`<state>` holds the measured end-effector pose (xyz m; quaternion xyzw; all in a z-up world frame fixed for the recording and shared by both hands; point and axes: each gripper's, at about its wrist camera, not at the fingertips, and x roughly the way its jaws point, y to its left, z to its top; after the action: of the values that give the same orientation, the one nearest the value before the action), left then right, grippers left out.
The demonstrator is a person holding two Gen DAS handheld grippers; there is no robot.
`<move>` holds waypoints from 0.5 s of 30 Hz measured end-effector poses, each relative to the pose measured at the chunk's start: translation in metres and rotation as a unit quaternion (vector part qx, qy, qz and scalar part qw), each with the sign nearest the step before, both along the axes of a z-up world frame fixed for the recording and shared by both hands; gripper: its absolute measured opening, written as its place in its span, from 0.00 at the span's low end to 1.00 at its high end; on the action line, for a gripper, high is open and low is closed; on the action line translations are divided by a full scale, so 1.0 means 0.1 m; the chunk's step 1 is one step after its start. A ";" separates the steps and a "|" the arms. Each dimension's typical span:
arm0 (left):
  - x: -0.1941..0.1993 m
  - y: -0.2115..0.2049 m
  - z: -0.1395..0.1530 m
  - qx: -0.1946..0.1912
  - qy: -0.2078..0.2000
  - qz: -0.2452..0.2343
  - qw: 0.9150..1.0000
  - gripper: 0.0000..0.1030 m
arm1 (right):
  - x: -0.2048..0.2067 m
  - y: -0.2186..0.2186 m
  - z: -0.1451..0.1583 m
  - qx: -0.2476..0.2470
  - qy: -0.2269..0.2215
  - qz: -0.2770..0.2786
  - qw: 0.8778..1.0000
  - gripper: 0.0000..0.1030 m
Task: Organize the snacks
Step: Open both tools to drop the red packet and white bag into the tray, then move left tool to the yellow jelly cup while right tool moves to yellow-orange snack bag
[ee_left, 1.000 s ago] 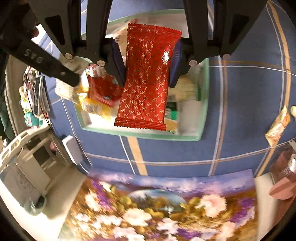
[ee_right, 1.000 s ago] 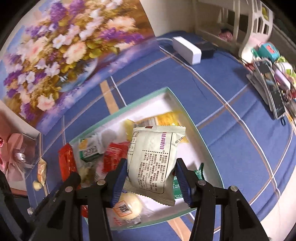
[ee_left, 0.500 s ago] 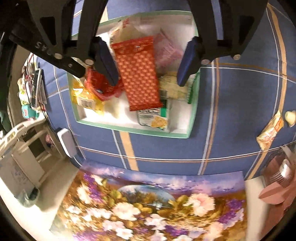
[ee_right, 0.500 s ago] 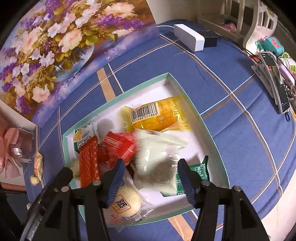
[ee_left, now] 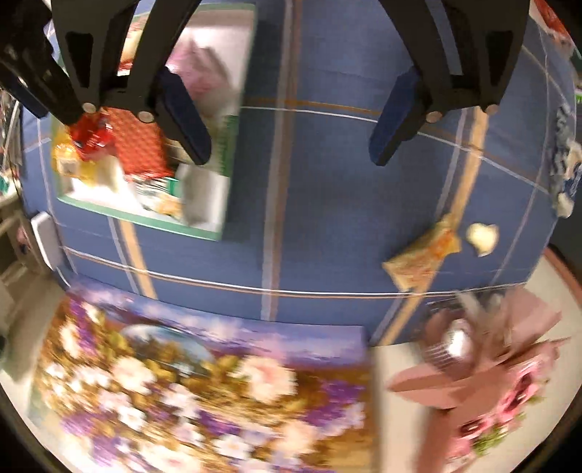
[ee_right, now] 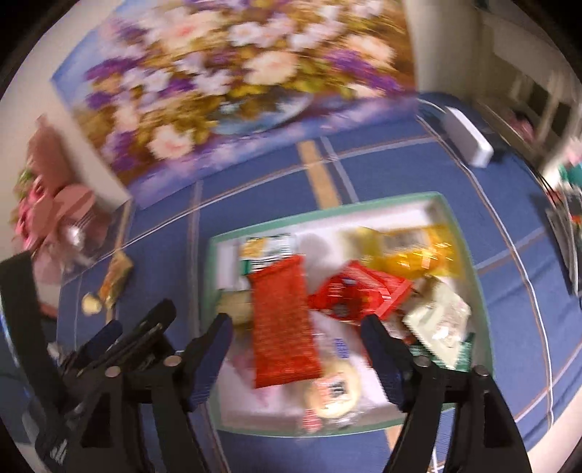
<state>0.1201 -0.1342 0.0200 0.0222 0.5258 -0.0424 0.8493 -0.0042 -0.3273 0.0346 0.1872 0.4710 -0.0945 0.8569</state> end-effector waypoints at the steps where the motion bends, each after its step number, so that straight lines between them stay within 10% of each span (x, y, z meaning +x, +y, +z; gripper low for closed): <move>1: 0.02 0.07 0.01 0.004 -0.002 0.010 1.000 0.89 | 0.01 0.07 0.02 -0.006 -0.003 0.008 1.000 0.80; 15: 0.04 0.98 0.07 0.044 -0.019 0.111 0.993 0.94 | 0.09 0.73 0.11 -0.050 -0.027 0.084 0.995 0.97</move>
<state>0.1244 -0.0359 0.0267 0.0022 0.5102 0.0758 0.8567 0.0048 -0.2538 0.0456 0.1062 0.4563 -0.0412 0.8825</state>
